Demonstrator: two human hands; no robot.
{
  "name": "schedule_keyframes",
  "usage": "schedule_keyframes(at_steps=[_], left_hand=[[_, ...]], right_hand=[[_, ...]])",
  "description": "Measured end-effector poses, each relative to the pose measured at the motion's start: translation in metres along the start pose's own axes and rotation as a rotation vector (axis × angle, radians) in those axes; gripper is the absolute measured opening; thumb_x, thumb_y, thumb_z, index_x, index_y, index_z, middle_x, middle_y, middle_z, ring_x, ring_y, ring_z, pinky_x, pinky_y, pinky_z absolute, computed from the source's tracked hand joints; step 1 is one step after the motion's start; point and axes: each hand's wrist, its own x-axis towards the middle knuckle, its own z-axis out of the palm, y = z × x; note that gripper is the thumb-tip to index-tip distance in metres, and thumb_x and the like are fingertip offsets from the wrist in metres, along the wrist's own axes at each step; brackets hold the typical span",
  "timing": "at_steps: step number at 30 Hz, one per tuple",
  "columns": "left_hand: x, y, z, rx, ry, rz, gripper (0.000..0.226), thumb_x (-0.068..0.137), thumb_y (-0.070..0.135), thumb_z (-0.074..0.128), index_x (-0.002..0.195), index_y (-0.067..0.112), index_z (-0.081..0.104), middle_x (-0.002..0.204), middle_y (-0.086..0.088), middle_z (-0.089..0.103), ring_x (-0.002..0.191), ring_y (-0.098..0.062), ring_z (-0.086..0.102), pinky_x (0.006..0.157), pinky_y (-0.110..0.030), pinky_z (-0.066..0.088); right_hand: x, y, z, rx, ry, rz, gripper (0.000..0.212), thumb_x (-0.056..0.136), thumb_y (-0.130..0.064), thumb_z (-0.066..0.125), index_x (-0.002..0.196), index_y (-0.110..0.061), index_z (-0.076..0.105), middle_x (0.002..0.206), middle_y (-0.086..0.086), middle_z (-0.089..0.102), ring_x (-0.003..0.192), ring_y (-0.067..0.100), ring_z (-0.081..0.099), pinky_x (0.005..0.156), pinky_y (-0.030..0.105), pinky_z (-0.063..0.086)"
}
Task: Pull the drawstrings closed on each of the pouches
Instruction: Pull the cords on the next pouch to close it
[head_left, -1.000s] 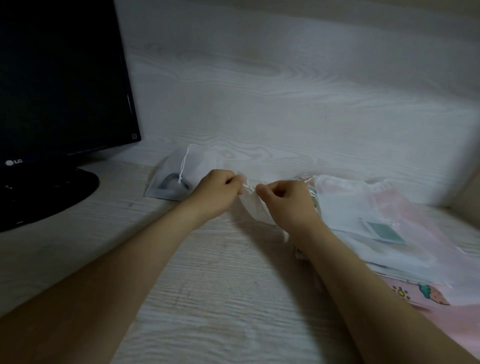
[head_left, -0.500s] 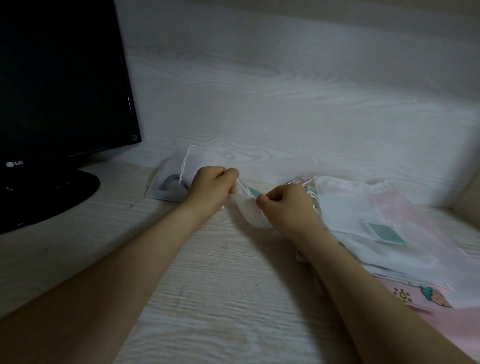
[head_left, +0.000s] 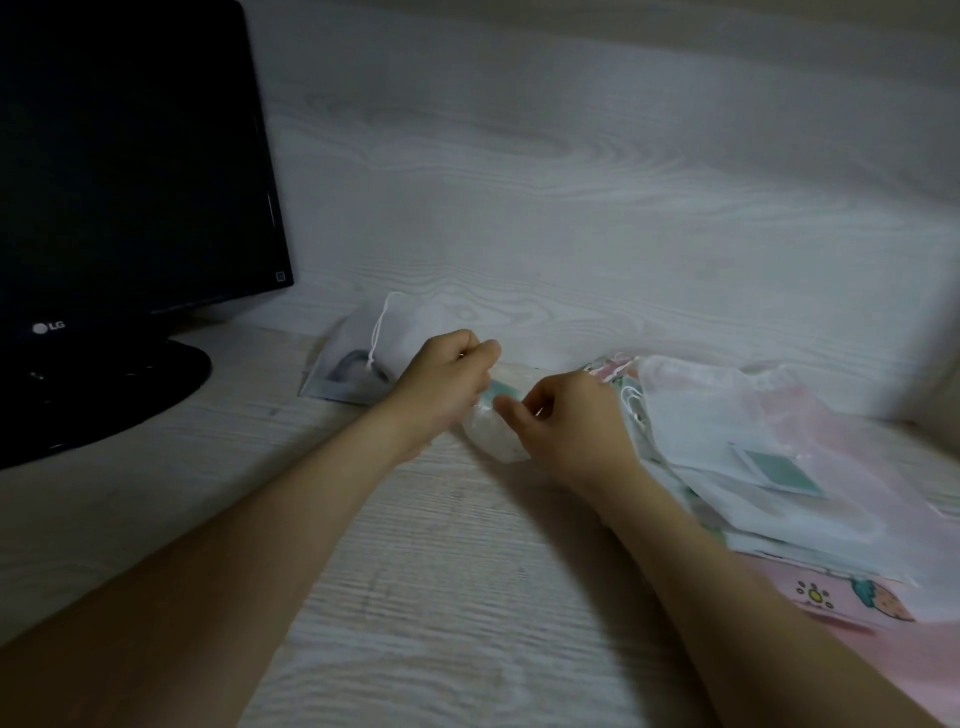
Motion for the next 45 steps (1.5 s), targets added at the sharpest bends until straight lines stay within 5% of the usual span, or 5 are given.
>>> schedule_keyframes(at_steps=[11, 22, 34, 40, 45], left_hand=[[-0.003, -0.011, 0.001, 0.462, -0.122, 0.154, 0.026, 0.113, 0.031, 0.04, 0.091, 0.024, 0.051, 0.093, 0.001, 0.061, 0.084, -0.015, 0.054, 0.076, -0.037, 0.045], [-0.004, -0.013, -0.004, 0.56, -0.207, 0.171, 0.017, 0.112, 0.028, 0.042, 0.098, 0.023, 0.051, 0.103, 0.001, 0.065, 0.096, -0.019, 0.061, 0.086, -0.041, 0.051], [-0.004, -0.008, -0.007, 0.307, -0.279, 0.141, 0.013, 0.107, 0.011, 0.058, 0.099, 0.01, 0.069, 0.073, 0.004, 0.072, 0.061, -0.003, 0.063, 0.058, -0.019, 0.046], [-0.004, -0.011, -0.005, 0.216, -0.28, 0.177, 0.012, 0.102, 0.01, 0.067, 0.101, 0.007, 0.079, 0.092, -0.012, 0.08, 0.087, -0.028, 0.079, 0.078, -0.032, 0.063], [-0.006, -0.02, 0.006, 0.381, -0.086, 0.215, 0.019, 0.1, 0.011, 0.066, 0.088, 0.02, 0.076, 0.075, 0.001, 0.078, 0.072, -0.011, 0.075, 0.071, -0.023, 0.056]], right_hand=[[0.0, 0.0, 0.001, 0.253, 0.055, -0.049, 0.015, 0.096, -0.031, 0.071, 0.106, -0.024, 0.079, 0.056, -0.017, 0.062, 0.054, -0.001, 0.059, 0.06, 0.015, 0.038], [0.001, 0.003, 0.002, 0.173, 0.043, -0.059, 0.007, 0.09, -0.024, 0.077, 0.084, -0.02, 0.079, 0.078, -0.014, 0.075, 0.076, -0.006, 0.068, 0.063, 0.005, 0.043], [-0.001, -0.007, -0.001, 0.203, 0.101, 0.057, 0.011, 0.088, -0.019, 0.064, 0.078, -0.014, 0.066, 0.067, -0.003, 0.067, 0.065, 0.011, 0.062, 0.062, 0.028, 0.045], [-0.003, -0.006, 0.002, 0.128, 0.176, -0.031, 0.025, 0.079, -0.041, 0.049, 0.079, -0.019, 0.061, 0.06, -0.006, 0.062, 0.06, 0.015, 0.06, 0.062, 0.034, 0.049], [-0.005, -0.007, 0.001, 0.112, 0.17, -0.059, 0.009, 0.087, -0.027, 0.06, 0.084, -0.019, 0.062, 0.056, -0.004, 0.062, 0.056, 0.01, 0.061, 0.06, 0.033, 0.049]])
